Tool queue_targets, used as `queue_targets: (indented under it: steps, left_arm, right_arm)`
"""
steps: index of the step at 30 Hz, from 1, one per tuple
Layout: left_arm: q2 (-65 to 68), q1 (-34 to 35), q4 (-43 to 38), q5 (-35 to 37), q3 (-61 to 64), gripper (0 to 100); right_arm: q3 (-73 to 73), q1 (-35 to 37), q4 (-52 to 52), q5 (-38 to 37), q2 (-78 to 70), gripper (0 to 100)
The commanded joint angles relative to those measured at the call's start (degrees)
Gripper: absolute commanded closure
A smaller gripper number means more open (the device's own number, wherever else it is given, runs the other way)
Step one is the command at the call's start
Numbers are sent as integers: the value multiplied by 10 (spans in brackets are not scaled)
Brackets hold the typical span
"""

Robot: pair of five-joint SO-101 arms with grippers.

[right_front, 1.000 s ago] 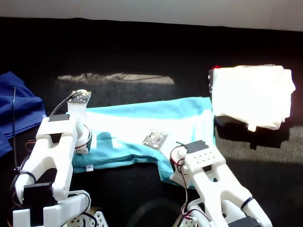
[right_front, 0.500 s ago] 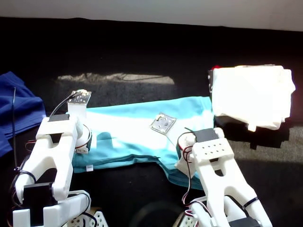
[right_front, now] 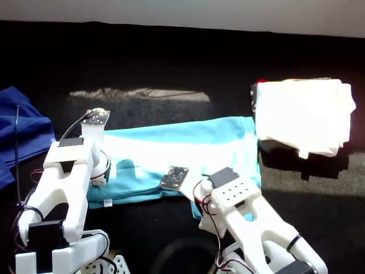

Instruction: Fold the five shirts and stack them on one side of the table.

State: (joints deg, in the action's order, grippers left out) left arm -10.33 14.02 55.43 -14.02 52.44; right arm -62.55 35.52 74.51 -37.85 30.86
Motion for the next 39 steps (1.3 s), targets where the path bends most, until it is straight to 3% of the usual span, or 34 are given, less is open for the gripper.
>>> queue_targets:
  steps: [1, 8, 14, 16, 20, 24, 29, 39]
  left_arm:
    - [8, 0, -4, 4, 5, 991]
    - [8, 0, -4, 4, 5, 991]
    - [8, 0, -4, 4, 5, 991]
    - [8, 0, -4, 4, 5, 991]
    - [8, 0, -4, 4, 5, 991]
    - [8, 0, -4, 4, 5, 991]
    - [8, 0, -4, 4, 5, 991]
    - [8, 0, -4, 4, 5, 991]
  right_arm:
    - [-37, 20, -47, 18, 7, 790]
    - [-98, 11, -164, 33, 1, 790]
    - [-111, 11, -170, 17, 0, 794]
    - [-120, 11, -170, -4, 0, 830]
    - [-124, 10, -170, -32, 1, 998]
    - [-112, -28, -171, -33, 7, 992]
    - [-57, -84, -149, -45, 7, 992]
    - [138, -94, -31, -71, 0, 992]
